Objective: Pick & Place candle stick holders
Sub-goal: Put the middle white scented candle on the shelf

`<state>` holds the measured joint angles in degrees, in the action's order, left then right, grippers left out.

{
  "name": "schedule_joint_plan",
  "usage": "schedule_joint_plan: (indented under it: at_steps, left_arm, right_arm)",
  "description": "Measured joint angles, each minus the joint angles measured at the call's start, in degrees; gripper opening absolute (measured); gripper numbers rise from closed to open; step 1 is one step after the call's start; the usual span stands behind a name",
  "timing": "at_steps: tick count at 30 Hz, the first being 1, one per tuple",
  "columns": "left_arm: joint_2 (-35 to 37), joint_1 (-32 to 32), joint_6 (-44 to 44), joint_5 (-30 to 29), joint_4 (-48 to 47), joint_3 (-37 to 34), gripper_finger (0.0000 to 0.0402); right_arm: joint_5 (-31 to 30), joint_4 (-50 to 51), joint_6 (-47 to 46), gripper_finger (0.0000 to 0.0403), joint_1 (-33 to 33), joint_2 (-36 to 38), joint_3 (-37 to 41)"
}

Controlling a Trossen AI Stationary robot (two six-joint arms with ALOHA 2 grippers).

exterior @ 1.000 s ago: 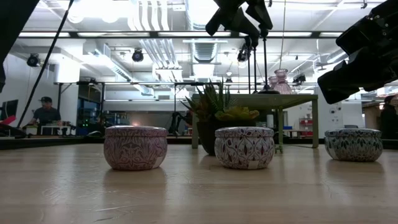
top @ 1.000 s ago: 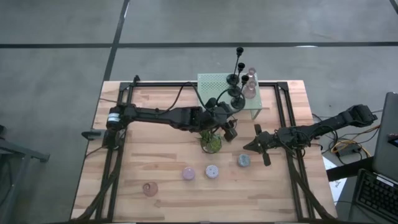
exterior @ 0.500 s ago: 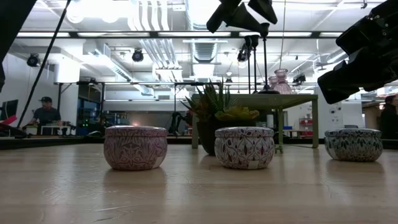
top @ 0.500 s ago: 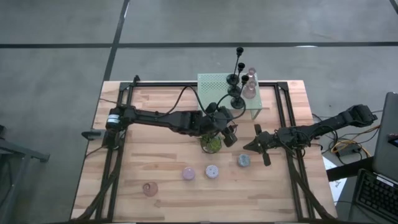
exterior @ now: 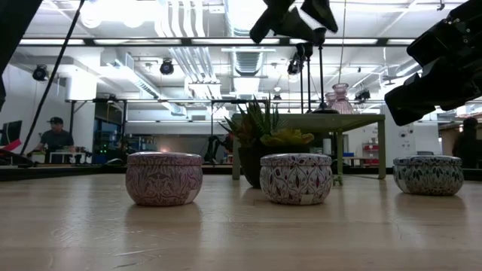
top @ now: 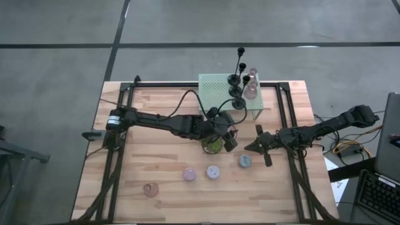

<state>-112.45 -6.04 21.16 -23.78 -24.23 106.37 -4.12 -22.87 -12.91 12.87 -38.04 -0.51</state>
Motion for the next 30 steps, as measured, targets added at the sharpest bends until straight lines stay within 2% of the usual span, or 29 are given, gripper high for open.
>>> schedule_joint_plan:
  at_steps: [12,30]
  left_arm:
    - [0.0,-0.8,4.0,1.2,7.7,-10.2,0.0170]
    - [0.6,-1.2,6.8,1.5,7.9,-12.0,0.0170]
  right_arm:
    - [0.0,0.0,0.0,0.0009,0.0,0.0,0.0]
    - [0.0,0.0,0.0,0.0009,0.0,0.0,0.0]
